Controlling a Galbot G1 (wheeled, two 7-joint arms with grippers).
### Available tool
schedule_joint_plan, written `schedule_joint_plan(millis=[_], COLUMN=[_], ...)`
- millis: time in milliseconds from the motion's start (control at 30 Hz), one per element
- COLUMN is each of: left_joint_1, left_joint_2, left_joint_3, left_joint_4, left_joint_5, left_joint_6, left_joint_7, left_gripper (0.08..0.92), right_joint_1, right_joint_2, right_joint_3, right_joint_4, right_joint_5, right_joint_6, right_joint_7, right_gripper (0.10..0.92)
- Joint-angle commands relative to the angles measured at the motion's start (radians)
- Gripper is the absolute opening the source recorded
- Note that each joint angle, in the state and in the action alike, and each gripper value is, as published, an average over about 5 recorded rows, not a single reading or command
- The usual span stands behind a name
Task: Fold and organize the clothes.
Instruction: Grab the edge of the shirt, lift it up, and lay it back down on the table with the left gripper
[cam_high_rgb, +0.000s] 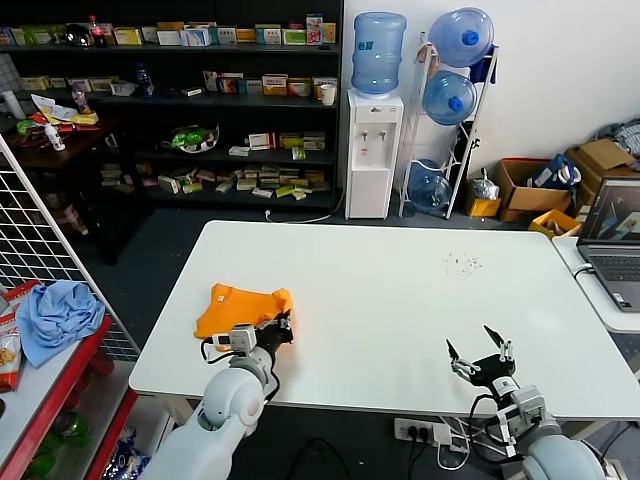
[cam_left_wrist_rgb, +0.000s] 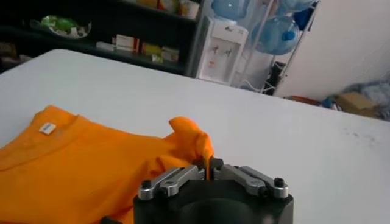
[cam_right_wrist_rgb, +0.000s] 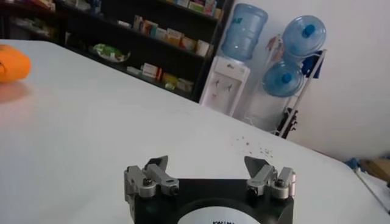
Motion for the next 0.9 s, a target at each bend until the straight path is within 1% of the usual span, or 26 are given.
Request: schedule_joint_plan(millis=[33,167,333,533,633,767,833,900], left_joint_1=[0.005,-0.002,-0.012,-0.027,-0.024,-0.008,0.005,0.022], left_joint_2=[-0.341,-0.378,-0.378,-0.378,-0.378,-0.378,-0.355,-0.304], left_joint_3=[0.065,0.085,0.098,0.112,0.135,0.169,0.178,0.177], left_joint_4=[0.115,0.167,0.234,0.31,0.302,0.247,0.203,0.159], left_joint_5=[0.09,0.112,0.117,0.119,0.11,0.095,0.1,0.118], left_joint_6=[-0.133,-0.208,-0.3,-0.393,-0.427,-0.459,-0.467,-0.47], left_joint_7=[-0.022,-0.023,-0.006,0.072,0.113,0.156,0.174,0.192], left_gripper=[0.13,0.13,0.13,0.136,0.189,0.307,0.368,0.437], right_joint_1=[-0.006,-0.012,-0.018,-0.015,-0.01,0.0,0.004,0.006], right_joint_2=[0.0,0.0,-0.001,-0.001,0.0,0.004,0.007,0.013], right_joint_3=[0.027,0.037,0.052,0.053,0.049,0.041,0.043,0.055], right_joint_4=[-0.008,-0.012,-0.013,-0.01,-0.011,-0.013,-0.013,-0.012], right_joint_5=[0.003,0.004,0.007,0.008,0.01,0.011,0.013,0.016], right_joint_6=[0.005,0.008,0.008,0.004,0.0,-0.007,-0.013,-0.021], right_joint_7=[0.004,0.006,0.008,0.013,0.014,0.013,0.005,-0.008], right_gripper=[0.823,0.823,0.823,0.823,0.823,0.823,0.823,0.823])
